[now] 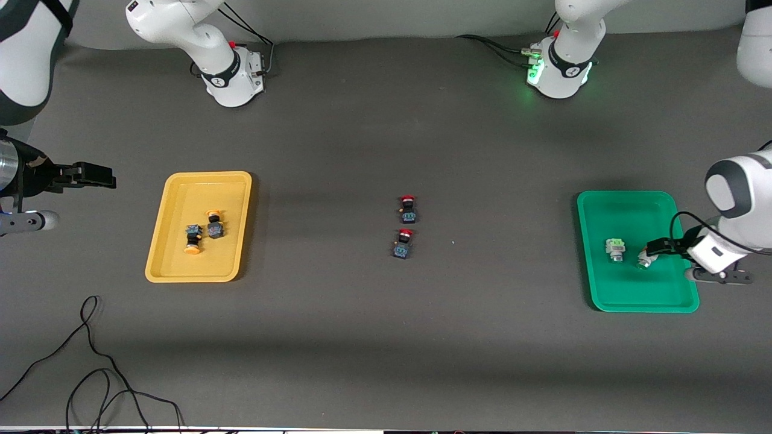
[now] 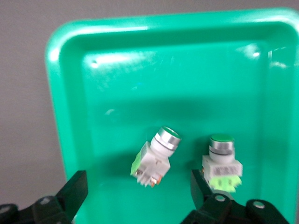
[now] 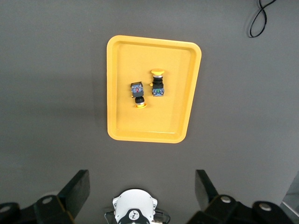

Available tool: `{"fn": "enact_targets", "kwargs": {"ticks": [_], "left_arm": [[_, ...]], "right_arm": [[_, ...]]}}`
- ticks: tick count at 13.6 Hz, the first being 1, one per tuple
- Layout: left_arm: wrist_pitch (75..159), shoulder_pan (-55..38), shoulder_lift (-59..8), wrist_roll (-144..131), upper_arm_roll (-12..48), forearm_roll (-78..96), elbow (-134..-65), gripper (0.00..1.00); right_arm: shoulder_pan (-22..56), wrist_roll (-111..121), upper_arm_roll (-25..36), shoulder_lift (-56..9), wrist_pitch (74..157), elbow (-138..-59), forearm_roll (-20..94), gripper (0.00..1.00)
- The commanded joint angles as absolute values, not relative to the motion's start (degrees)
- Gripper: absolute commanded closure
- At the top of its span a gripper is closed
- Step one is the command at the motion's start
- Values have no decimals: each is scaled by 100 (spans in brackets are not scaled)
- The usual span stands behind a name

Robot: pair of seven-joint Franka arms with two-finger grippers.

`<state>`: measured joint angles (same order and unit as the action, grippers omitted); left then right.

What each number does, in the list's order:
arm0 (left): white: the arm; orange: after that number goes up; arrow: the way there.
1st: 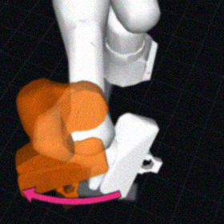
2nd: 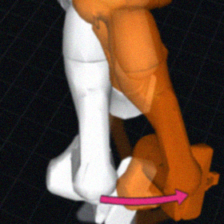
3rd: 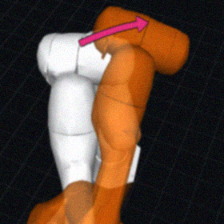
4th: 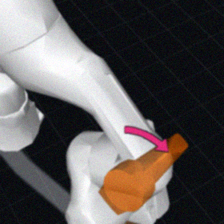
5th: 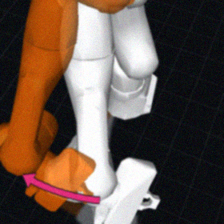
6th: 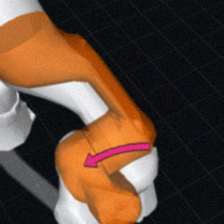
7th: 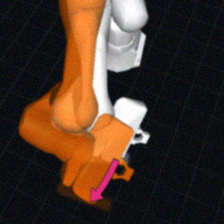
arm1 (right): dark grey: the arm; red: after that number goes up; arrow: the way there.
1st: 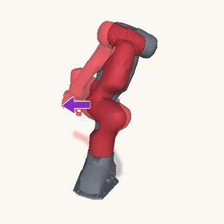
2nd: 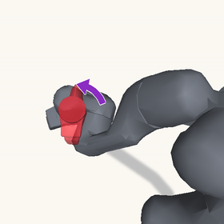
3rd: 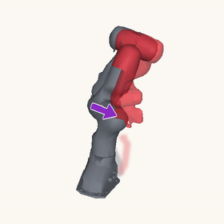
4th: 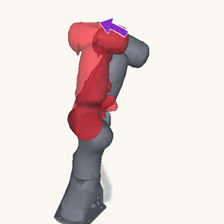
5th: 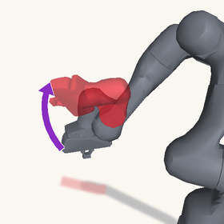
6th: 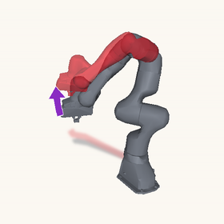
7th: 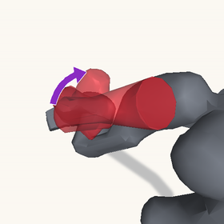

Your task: Place green and yellow buttons in trays

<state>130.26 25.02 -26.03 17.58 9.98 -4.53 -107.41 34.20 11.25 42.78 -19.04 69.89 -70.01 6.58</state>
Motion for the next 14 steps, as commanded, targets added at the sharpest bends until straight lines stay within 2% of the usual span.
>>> {"fn": "enact_targets", "kwargs": {"ticks": [1, 3, 5, 9, 11, 13, 14], "left_arm": [[11747, 2435, -1874, 1890, 1037, -510, -10321, 1], [10972, 2330, -1601, 1898, 1063, -562, -9916, 1], [10409, 2162, -1241, 1890, 1072, -685, -9643, 1], [9468, 1803, -371, 1898, 1081, -694, -9475, 1], [9256, 1513, -63, 1890, 1020, -686, -9466, 1], [9150, 1022, 175, 1811, 828, -686, -9466, 1], [9158, 567, 228, 1776, 548, -659, -9466, 1]], "right_arm": [[2159, 730, 2529, -1363, 7066, -7093, 124, 0], [1435, 712, 1621, -1205, 7084, -7241, -104, 0], [1170, 712, 1232, -986, 7224, -7504, -246, 0], [1099, 712, 1152, 32, 8118, -8978, -264, 0], [933, 712, 907, 543, 8515, -9744, -404, 0], [625, 703, 537, 659, 8561, -9896, -413, 0], [659, 642, 527, 642, 8561, -9905, -413, 0]]}}
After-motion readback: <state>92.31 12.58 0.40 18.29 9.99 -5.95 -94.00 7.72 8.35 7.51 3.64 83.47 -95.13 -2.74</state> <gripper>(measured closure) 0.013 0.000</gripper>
